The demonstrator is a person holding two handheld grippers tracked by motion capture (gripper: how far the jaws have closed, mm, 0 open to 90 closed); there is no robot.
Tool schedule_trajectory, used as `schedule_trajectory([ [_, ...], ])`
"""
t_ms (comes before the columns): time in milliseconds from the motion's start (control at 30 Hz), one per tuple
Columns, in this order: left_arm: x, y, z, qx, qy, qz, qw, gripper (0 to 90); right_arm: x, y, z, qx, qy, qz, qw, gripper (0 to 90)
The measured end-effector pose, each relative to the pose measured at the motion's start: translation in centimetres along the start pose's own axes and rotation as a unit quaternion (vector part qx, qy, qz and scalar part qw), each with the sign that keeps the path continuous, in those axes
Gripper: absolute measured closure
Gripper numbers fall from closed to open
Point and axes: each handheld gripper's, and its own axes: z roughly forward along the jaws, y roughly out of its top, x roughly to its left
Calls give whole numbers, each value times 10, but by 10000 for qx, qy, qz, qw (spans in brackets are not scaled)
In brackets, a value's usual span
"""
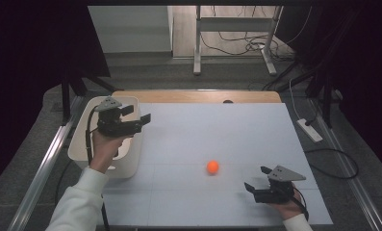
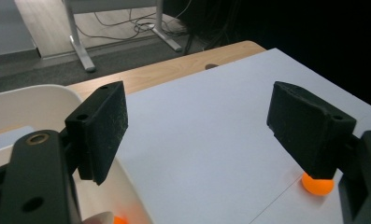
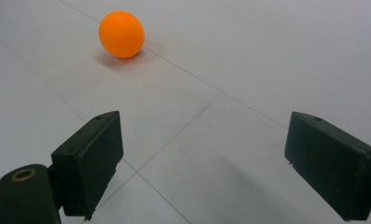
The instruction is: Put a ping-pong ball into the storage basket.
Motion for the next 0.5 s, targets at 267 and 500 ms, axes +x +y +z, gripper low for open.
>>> schedule_trajectory([
  [267, -9, -1, 3, -25, -121, 50, 9999, 215, -1, 0, -1, -23, 8, 57, 10000, 113],
  [500, -13, -3, 5, -10, -162, 60, 9999, 219, -1, 0, -1, -58, 14, 82, 9999, 113],
])
